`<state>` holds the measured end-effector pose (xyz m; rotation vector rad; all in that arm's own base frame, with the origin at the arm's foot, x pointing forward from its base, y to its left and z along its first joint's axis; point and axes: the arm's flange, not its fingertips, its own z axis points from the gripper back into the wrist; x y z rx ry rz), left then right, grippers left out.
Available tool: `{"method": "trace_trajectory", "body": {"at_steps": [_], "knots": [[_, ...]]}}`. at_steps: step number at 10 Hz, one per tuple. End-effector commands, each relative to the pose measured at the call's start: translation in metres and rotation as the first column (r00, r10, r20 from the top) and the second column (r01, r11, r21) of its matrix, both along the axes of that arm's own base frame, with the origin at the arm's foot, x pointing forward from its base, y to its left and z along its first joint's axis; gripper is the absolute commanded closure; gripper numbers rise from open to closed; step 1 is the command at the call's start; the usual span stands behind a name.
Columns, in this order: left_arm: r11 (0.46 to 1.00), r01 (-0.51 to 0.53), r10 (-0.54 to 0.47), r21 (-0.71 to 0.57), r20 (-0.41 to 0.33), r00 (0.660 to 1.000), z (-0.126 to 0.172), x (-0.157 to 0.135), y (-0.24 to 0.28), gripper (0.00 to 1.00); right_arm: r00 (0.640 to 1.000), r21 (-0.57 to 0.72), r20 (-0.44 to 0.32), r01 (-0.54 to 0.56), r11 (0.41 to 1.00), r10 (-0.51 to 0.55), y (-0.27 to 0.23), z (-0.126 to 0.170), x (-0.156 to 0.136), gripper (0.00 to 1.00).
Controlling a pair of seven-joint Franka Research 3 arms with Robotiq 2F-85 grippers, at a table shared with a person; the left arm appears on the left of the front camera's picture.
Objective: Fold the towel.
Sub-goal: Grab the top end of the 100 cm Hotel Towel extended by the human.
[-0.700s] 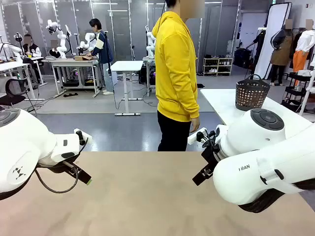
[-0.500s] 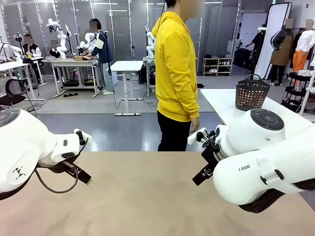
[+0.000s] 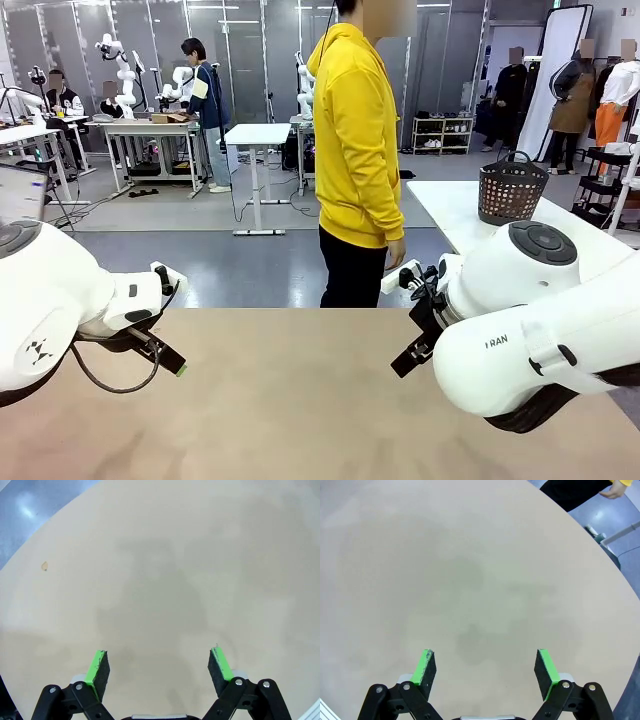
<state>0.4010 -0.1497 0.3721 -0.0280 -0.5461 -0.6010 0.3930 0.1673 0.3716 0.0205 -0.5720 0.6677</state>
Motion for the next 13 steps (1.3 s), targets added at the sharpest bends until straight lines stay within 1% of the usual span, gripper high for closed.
{"method": "trace_trajectory", "body": {"at_steps": [1,13], "knots": [[1.000,-0.001,0.001,0.000,0.000,1.000,0.0000,0.0001,0.0002,0.00,1.000,0.002,-0.001,0.002,1.000,-0.002,-0.0001,0.0000,0.0000,0.00],[1.000,-0.001,0.001,0.000,0.000,1.000,0.0000,0.0001,0.0002,0.00,1.000,0.002,-0.001,0.002,1.000,-0.002,-0.0001,0.0000,0.0000,0.00]]}}
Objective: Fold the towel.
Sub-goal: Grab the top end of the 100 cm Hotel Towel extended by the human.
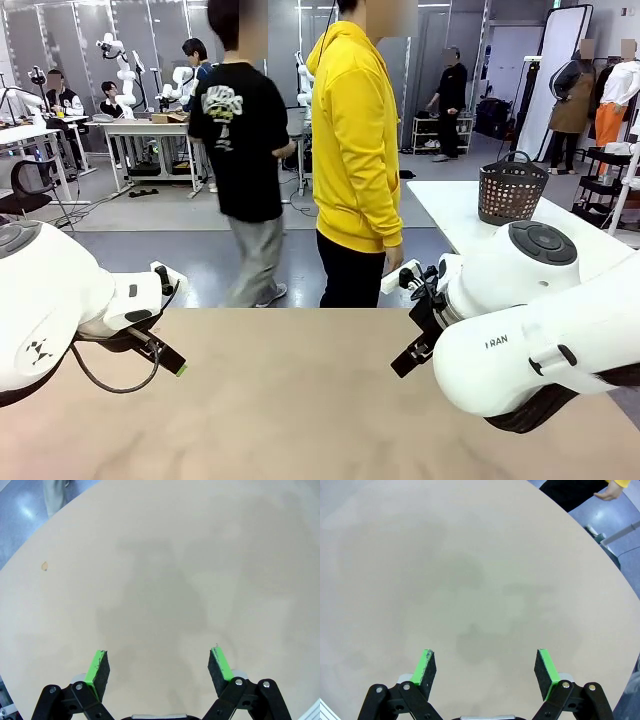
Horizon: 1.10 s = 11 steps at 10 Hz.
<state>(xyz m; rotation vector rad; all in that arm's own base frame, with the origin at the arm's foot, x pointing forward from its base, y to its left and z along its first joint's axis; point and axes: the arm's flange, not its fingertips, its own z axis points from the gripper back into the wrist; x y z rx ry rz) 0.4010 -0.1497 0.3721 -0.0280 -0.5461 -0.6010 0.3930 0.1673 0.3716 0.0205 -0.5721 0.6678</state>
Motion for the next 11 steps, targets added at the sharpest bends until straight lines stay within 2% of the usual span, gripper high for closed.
{"method": "trace_trajectory", "body": {"at_steps": [1,3,5,7,8,10,11], "knots": [[1.000,-0.001,0.001,0.000,0.000,1.000,0.000,0.000,0.000,0.00,1.000,0.002,-0.001,0.002,1.000,-0.002,0.000,0.000,0.000,0.00],[1.000,0.000,0.000,0.000,0.000,1.000,0.000,0.000,0.000,0.00,1.000,0.000,0.000,0.000,1.000,0.000,0.000,0.000,0.000,0.00],[1.000,0.018,-0.019,-0.022,-0.025,0.999,0.029,0.019,0.017,0.00,0.999,0.037,-0.037,-0.016,0.999,0.017,-0.026,0.021,0.022,0.00],[0.998,0.049,-0.053,-0.044,-0.089,0.995,0.051,0.025,0.038,0.00,0.992,0.095,-0.082,-0.084,0.992,0.092,-0.053,0.039,0.038,0.00],[0.996,0.051,-0.060,-0.074,-0.121,0.991,0.062,0.029,0.049,0.00,0.992,0.098,-0.080,-0.086,0.992,0.094,-0.066,0.045,0.044,0.00],[0.979,0.109,-0.143,-0.175,-0.196,0.970,0.084,0.028,0.077,0.00,0.987,0.208,-0.105,-0.099,0.973,0.123,-0.100,0.065,0.051,0.00],[0.963,0.112,-0.165,-0.245,-0.208,0.964,0.094,0.026,0.096,0.00,0.980,0.269,-0.146,-0.095,0.958,0.138,-0.120,0.070,0.052,0.00]]}}
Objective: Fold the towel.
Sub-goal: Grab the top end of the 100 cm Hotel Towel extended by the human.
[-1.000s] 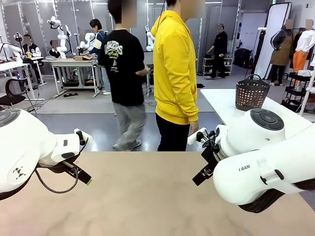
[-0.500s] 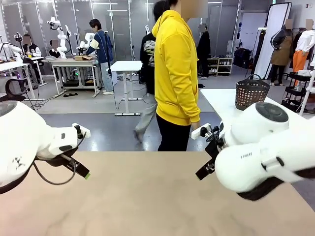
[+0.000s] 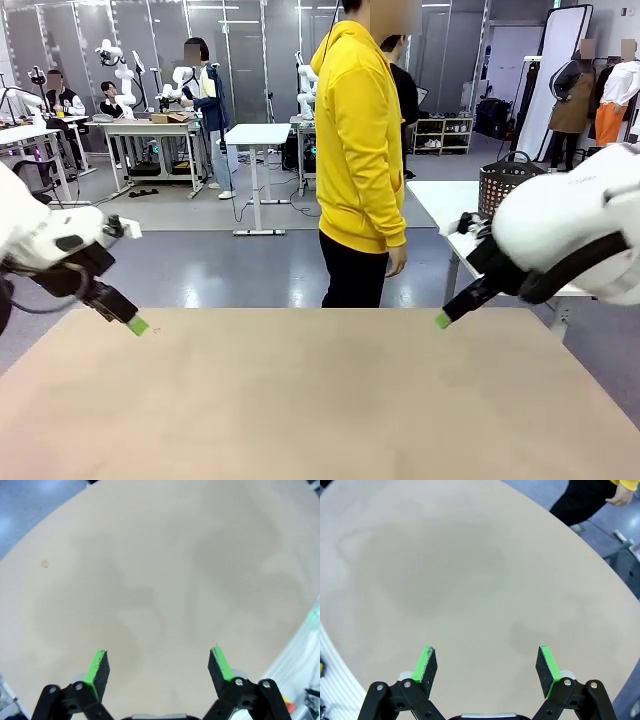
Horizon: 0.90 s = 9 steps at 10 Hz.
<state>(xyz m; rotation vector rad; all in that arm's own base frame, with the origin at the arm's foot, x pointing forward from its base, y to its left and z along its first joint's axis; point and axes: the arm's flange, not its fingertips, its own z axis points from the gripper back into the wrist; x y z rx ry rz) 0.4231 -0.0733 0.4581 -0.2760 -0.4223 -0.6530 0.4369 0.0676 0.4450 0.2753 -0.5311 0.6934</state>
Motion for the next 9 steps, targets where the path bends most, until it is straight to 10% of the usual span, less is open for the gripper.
{"method": "trace_trajectory", "body": {"at_steps": [1,5,9], "knots": [[0.985,0.027,-0.045,-0.171,-0.106,0.993,0.014,0.004,0.045,0.00,0.990,0.176,-0.139,-0.006,0.984,0.030,-0.051,-0.006,0.011,0.00],[0.859,-0.033,-0.130,-0.511,-0.281,0.951,-0.020,-0.002,0.136,0.00,0.924,0.586,-0.366,0.137,0.798,0.110,-0.165,-0.030,0.005,0.00],[0.526,-0.192,-0.128,-0.829,-0.300,0.945,-0.075,-0.026,0.235,0.00,0.864,0.750,-0.478,0.308,0.585,0.157,-0.243,-0.070,-0.023,0.00]]}}
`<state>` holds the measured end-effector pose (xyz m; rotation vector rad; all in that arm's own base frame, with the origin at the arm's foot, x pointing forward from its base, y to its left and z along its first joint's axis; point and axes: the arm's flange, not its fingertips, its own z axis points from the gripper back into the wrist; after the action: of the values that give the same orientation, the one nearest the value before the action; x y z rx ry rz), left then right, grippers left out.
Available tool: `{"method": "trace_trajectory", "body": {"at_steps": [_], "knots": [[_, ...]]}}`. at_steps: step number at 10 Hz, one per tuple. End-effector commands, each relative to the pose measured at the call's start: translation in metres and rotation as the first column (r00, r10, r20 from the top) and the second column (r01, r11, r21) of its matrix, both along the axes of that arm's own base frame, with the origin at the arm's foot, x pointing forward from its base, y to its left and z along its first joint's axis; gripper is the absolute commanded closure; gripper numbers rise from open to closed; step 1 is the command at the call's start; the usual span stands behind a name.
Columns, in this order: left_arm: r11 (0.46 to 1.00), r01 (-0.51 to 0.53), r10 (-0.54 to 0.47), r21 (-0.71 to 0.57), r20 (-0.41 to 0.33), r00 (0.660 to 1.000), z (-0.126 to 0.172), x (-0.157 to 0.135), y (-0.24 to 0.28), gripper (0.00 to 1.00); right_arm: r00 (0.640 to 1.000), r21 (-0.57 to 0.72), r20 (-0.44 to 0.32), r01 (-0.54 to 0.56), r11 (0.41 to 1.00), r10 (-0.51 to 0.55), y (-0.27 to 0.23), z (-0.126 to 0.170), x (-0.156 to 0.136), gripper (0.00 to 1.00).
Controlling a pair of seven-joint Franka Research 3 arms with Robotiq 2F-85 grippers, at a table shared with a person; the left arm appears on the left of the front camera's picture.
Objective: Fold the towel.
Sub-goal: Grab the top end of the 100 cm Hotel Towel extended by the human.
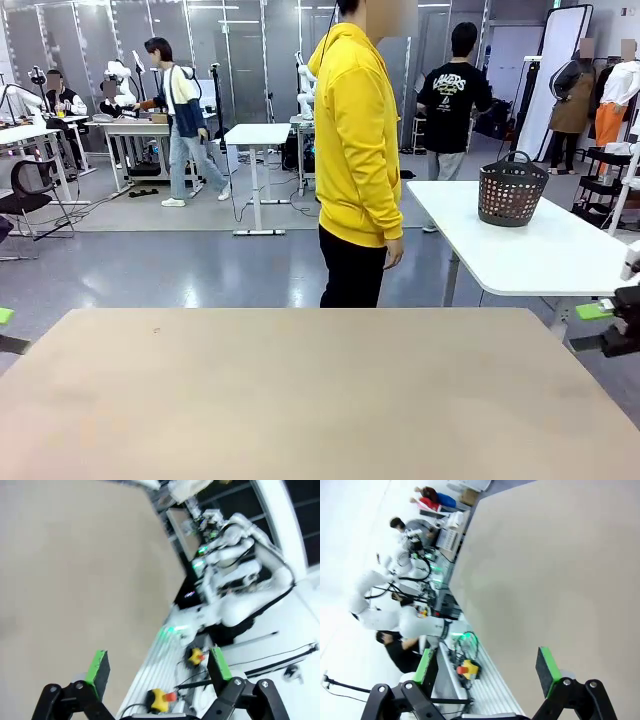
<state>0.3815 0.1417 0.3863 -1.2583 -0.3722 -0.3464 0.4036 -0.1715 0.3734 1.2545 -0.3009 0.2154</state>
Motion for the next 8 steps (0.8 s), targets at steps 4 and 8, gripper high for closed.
{"method": "trace_trajectory", "body": {"at_steps": [4,8], "knots": [[0.971,-0.192,0.161,-0.144,-0.203,0.966,-0.056,0.002,0.082,0.00,0.998,0.123,0.010,0.060,0.991,-0.062,-0.039,-0.016,-0.018,0.00],[0.935,-0.279,0.241,-0.218,-0.183,0.953,-0.066,-0.013,0.100,0.00,0.996,0.103,-0.016,0.085,0.991,-0.084,-0.049,-0.024,-0.031,0.00]]}}
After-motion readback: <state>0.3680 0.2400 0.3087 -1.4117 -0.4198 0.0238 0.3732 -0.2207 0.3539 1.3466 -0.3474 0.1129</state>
